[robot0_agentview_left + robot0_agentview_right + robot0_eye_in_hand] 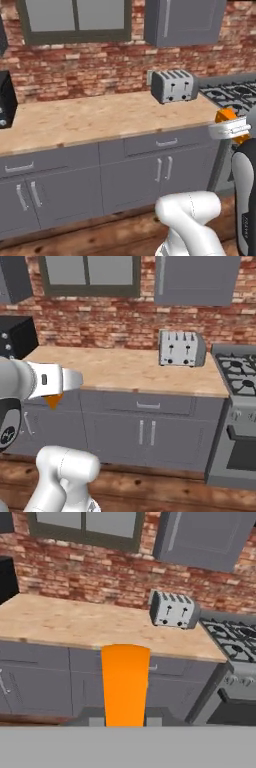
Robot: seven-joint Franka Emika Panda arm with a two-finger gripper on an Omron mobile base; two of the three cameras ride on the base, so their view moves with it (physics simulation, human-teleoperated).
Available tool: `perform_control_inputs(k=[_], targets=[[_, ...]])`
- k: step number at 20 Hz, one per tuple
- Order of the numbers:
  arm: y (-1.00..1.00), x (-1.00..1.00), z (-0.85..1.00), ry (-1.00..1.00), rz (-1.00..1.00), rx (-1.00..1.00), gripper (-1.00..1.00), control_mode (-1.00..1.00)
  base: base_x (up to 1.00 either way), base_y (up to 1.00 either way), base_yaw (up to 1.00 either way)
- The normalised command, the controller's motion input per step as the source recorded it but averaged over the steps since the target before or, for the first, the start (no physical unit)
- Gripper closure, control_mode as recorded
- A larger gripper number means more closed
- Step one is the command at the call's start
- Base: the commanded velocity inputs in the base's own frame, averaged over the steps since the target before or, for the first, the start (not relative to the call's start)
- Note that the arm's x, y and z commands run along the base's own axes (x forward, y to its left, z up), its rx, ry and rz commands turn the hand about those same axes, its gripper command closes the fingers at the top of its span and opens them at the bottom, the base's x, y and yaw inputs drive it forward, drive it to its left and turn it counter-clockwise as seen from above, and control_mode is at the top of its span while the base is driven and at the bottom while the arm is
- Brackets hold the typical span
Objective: Retrieve the sausage and cheese from the fridge and place them on the cutting board on the counter.
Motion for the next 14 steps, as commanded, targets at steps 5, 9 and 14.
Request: perform_control_inputs(k=[5,9,14], targets=[[0.00,0.00,0.00,0.00,0.00,0.00,1.00,1.00,0.88,-1.00,-0.04],[0.00,0.00,0.00,0.00,0.00,0.00,1.00,1.00,0.37,-1.00,-0.02],[0.00,0.00,0.00,0.00,0.00,0.00,1.00,1.00,0.35,-1.00,0.00]])
